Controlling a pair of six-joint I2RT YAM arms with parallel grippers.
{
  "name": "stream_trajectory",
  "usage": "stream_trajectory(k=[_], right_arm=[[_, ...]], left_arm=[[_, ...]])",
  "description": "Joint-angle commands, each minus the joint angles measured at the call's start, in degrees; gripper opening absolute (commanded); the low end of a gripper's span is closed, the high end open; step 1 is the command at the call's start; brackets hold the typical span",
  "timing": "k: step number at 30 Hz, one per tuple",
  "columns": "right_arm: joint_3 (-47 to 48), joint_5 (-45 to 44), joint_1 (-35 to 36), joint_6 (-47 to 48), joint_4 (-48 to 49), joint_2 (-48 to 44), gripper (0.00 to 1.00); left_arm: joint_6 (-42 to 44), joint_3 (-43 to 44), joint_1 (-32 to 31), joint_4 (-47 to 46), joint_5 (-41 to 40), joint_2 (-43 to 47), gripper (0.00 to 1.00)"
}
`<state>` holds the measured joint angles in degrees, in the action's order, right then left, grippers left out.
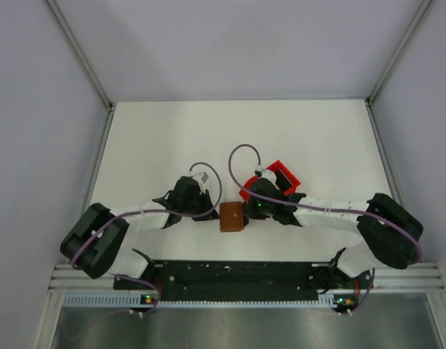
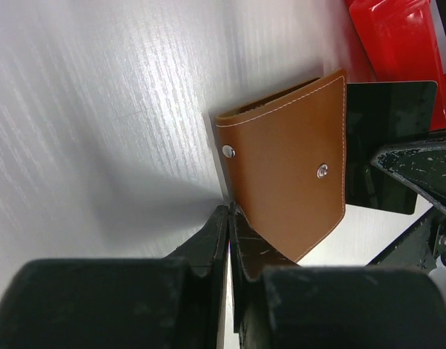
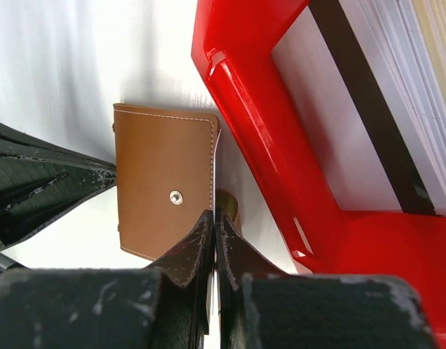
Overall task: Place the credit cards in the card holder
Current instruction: Open the card holder at the center of the board.
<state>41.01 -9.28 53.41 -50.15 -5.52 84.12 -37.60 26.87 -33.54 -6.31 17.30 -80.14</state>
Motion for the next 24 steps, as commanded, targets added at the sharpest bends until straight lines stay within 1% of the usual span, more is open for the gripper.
stream_trajectory(k=[1,5,12,16,19,22,24], right_arm=[[-0.85,2.95,-0.5,-0.48,5.08,-3.08,0.0],[-1.29,4.71,-0.5,0.4,9.21,-5.54,0.0],[-1.29,7.25,-0.5,1.19,11.23,-7.56,0.0],[-0.67,8.66,-0.41,1.2,12.02,-6.86,0.0],[0.47,9.01,-0.5,1.55,11.32,-4.59,0.0],[0.64,11.74,-0.5,1.81,13.78,-3.09,0.0],[1.52,11.65,-0.32,2.07,13.08,-2.38,0.0]], left_arm=[[0.07,-0.33,-1.0,-2.13,0.46,-1.69,0.05],[0.43,0.63,-1.0,-1.61,-0.16,-1.95,0.0],[0.95,2.48,-1.0,-0.46,-0.86,-2.57,0.0],[1.31,3.36,-0.91,0.5,-1.92,-2.39,0.0],[1.48,3.54,-1.0,0.77,-2.44,-1.95,0.0],[1.66,3.62,-0.91,1.38,-3.67,-1.43,0.0],[2.01,3.71,-0.91,2.0,-4.46,-1.16,0.02]])
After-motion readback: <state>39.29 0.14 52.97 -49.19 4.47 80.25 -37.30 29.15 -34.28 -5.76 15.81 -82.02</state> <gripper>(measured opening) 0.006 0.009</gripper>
